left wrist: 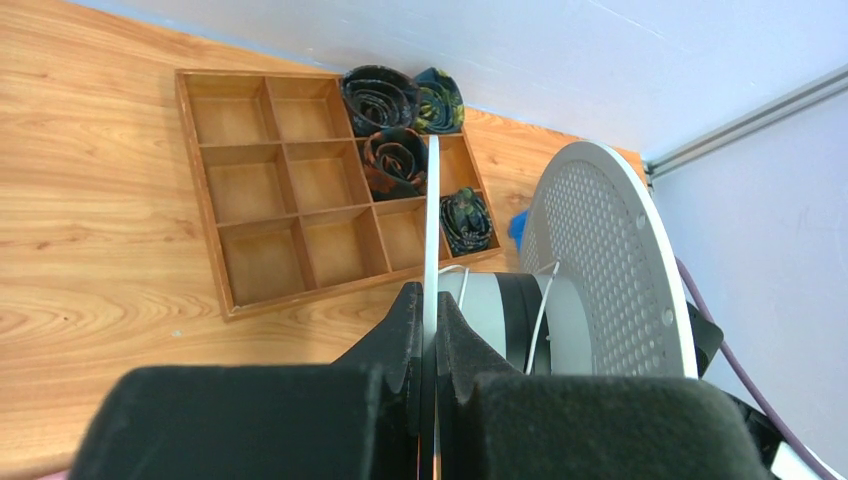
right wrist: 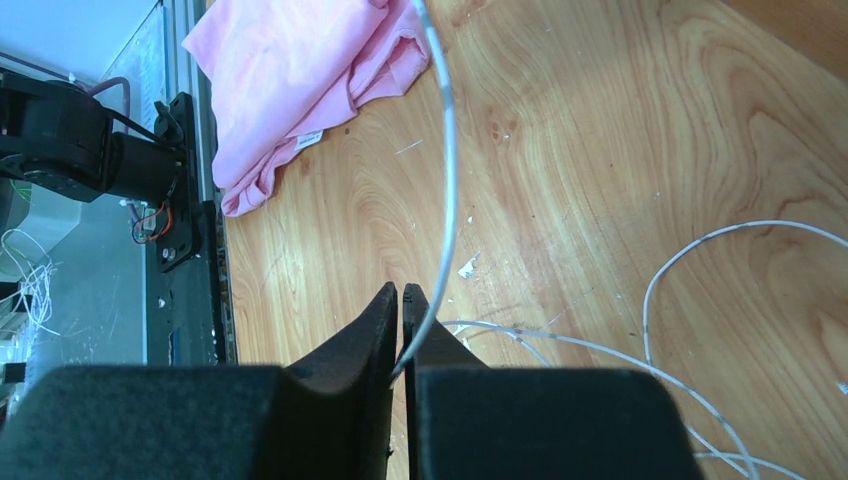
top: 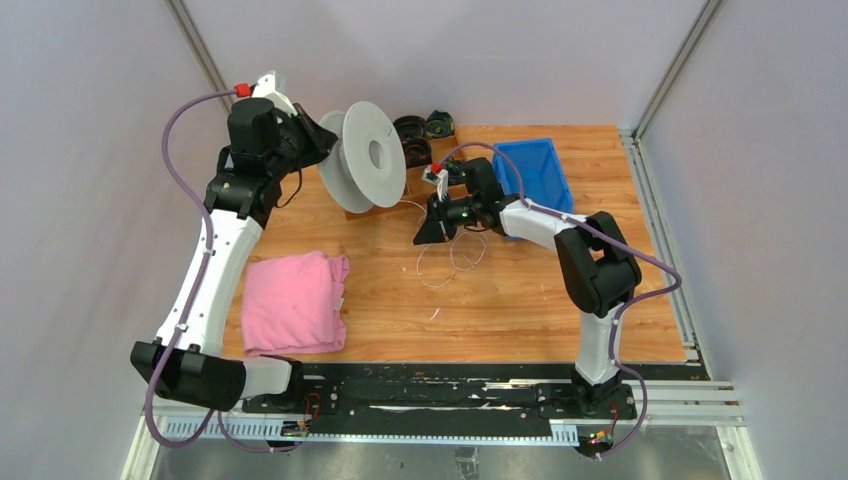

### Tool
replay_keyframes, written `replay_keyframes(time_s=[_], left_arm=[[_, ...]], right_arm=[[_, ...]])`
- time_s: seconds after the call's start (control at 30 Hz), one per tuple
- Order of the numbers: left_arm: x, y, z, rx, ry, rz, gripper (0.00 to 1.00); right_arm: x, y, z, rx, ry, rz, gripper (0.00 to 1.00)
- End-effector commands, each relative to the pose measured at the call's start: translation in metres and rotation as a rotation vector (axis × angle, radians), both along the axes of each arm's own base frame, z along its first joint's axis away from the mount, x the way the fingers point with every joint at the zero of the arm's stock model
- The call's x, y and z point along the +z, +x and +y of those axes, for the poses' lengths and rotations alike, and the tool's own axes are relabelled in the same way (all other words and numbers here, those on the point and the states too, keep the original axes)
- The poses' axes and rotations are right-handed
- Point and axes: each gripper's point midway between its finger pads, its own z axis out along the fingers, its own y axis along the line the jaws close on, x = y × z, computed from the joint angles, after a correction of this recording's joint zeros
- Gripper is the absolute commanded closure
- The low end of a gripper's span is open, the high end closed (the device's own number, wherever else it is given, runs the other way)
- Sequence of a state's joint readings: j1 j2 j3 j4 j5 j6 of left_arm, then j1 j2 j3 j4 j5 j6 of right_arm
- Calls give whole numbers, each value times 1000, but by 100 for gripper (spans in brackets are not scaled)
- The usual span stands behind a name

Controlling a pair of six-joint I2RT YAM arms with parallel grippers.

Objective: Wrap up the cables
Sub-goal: Wrap the cable around the cable reel.

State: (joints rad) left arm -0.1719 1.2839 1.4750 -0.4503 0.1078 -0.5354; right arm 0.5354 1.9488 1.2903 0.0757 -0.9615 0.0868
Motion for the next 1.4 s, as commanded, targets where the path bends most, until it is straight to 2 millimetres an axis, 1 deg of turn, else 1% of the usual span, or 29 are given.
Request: replay_keyframes(time_s=[0.0, 0.13, 0.23, 0.3, 0.4, 0.53, 0.63, 0.77, 0.9, 1.0, 1.13, 1.2, 1.23, 1.27, 1.3, 1.37], left_arm=[[34, 1, 6, 27, -34, -118, 100], [30, 7, 15, 70, 11, -132, 100], [29, 12, 23, 105, 48, -148, 100], [29, 16, 28, 131, 68, -160, 100], [24, 23, 35, 161, 98, -162, 100], [16, 29, 39, 180, 127, -162, 100], [11, 31, 42, 193, 152, -162, 100], [3, 32, 44, 205, 191, -164, 100], [-2, 30, 39, 205, 248, -178, 100], [-3, 27, 34, 202, 300, -192, 100], [-5, 22, 24, 178, 360, -212, 100], [-8, 18, 15, 150, 398, -222, 100], [-10, 16, 11, 137, 419, -227, 100], [-11, 14, 7, 124, 436, -230, 100], [-12, 12, 2, 109, 446, -234, 100], [-16, 9, -2, 90, 457, -232, 100]], right_arm=[[2, -8, 5, 27, 12, -9, 99], [13, -16, 4, 36, 9, -14, 99], [19, -32, 7, 69, -5, -16, 99], [22, -47, 12, 121, -20, -36, 99], [21, -79, 19, 226, -71, -48, 99], [30, -112, 28, 327, -82, -47, 99], [49, -129, 33, 383, -87, -85, 99], [84, -145, 42, 418, -64, -139, 99], [114, -154, 49, 435, -61, -167, 99], [136, -155, 54, 431, -57, -188, 99], [165, -143, 58, 392, -67, -244, 99], [178, -135, 60, 367, -77, -289, 99], [190, -130, 61, 350, -73, -323, 99], [192, -126, 60, 336, -86, -339, 99], [201, -121, 61, 317, -85, -366, 99], [212, -113, 60, 286, -82, -400, 99]])
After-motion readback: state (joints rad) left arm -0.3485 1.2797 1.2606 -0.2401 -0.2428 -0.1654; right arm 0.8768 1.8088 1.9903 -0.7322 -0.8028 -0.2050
